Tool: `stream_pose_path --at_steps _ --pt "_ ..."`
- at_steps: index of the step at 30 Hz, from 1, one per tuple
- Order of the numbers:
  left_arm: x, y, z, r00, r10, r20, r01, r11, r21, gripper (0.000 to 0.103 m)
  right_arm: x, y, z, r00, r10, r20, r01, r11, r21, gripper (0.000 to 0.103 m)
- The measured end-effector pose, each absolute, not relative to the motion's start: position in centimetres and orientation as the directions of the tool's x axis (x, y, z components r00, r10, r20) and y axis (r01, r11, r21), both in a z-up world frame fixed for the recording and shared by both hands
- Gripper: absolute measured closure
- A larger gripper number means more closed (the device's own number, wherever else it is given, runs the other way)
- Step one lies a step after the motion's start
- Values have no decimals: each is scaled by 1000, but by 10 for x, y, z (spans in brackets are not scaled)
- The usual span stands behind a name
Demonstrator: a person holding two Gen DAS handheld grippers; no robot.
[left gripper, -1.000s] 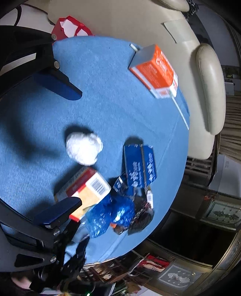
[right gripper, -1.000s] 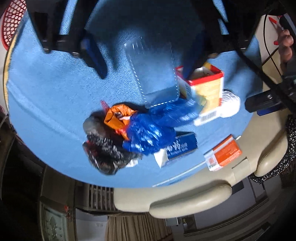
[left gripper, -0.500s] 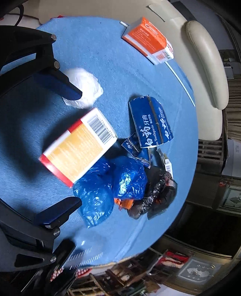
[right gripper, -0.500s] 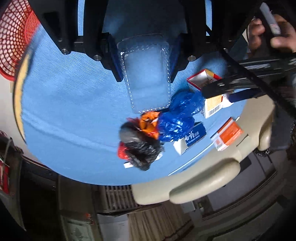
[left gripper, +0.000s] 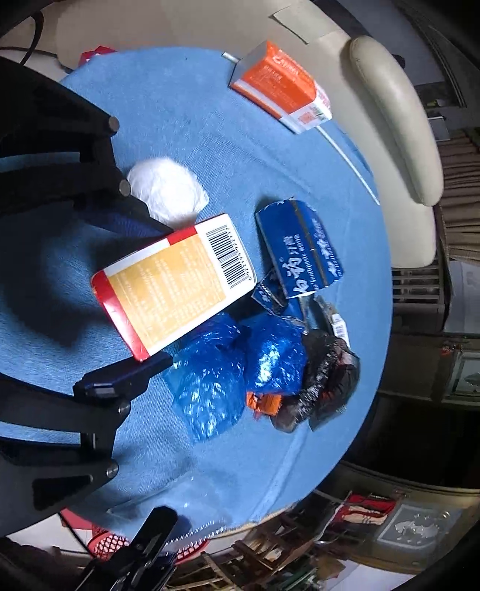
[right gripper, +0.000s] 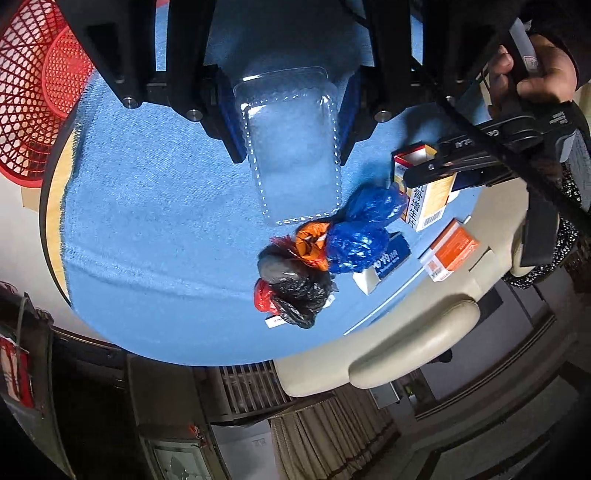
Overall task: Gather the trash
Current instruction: 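Grasp the white-red medicine box with the left tool, then carry both items to the red wastebasket and release them inside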
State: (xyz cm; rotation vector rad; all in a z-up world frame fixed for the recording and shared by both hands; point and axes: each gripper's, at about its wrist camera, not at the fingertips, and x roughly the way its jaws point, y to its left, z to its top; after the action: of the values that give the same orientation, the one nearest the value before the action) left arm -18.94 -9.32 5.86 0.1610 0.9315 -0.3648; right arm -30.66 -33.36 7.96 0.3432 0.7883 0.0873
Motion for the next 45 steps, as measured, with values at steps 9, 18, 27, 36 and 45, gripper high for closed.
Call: stream_pose_path --at_steps 9,18,27,36,45 --pt "-213 -87 85 583 -317 -748 424 904 -52 45 -315 -327 89 720 203 -664 56 936 347 53" --pt "-229 -107 104 594 -377 -711 491 870 -52 46 -331 -335 97 749 174 -640 92 928 360 53" --pt "-245 -166 119 551 -478 -683 626 779 -40 46 -364 -386 107 789 59 -611 220 902 372 53" --pt "-264 -238 122 459 -577 -676 758 651 -41 46 -425 -472 96 747 -155 -646 478 801 361 53" --pt "-283 -297 121 372 -620 -691 835 548 -42 46 -452 -533 54 628 -210 -749 648 674 354 28"
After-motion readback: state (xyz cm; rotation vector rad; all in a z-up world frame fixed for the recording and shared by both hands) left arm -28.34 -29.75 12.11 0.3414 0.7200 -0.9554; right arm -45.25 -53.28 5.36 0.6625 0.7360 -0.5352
